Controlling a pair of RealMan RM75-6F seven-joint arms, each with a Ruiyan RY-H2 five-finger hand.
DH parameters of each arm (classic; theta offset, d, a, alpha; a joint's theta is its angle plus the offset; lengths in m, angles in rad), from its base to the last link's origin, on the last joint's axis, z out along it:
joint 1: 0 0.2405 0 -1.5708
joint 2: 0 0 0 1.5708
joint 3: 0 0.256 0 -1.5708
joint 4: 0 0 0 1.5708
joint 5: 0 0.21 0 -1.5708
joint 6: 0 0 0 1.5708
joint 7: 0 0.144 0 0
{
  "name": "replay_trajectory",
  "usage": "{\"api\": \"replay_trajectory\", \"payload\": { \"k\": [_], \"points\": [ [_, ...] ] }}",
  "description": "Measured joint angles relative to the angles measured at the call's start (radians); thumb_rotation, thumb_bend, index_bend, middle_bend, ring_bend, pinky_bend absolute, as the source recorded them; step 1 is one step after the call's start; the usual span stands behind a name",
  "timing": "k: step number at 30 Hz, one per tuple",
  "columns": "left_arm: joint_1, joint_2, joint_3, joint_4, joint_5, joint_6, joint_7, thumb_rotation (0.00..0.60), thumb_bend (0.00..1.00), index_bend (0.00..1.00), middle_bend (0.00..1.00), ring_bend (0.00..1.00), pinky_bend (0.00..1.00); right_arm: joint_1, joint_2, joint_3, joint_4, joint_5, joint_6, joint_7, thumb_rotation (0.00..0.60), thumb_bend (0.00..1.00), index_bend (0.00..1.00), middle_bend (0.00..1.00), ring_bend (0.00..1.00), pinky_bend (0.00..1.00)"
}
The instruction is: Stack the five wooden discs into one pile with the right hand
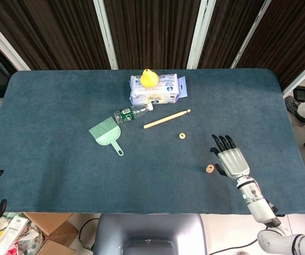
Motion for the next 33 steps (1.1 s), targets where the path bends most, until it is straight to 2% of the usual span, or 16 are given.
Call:
{"api": "replay_trajectory", "payload": {
  "k": [6,11,23,33],
  "points": [
    [-0.006,-0.006,-0.001,-0.005,-0.002,-0.012,0.022,0.6,0.5,0.0,0.01,0.0,0.0,0.079,-0.035,0.11,0.028,0.128,-0.064,-0.01,0.6,0.49,0.44,0.03,0.0,0.0],
    [-0.004,-0.003,-0.005,-0.007,-0.012,-0.01,0.019,0.6,0.5,0.0,0.01,0.0,0.0,0.177,-0.132,0.171,0.124,0.262,-0.131,-0.102,0.6,0.49,0.44,0.03,0.0,0.0],
    [0.008,0.004,-0.003,0.003,-0.012,0.008,-0.006,0.6,0.5,0.0,0.01,0.0,0.0,0.348,-0.355,0.209,0.407,0.417,-0.233,-0.258,0.6,0.49,0.45,0.03,0.0,0.0],
    [0.005,0.006,-0.007,0.005,-0.017,0.005,-0.013,0.6,0.5,0.0,0.01,0.0,0.0,0.403,-0.425,0.207,0.494,0.461,-0.268,-0.304,0.6,0.49,0.51,0.03,0.0,0.0]
  ]
}}
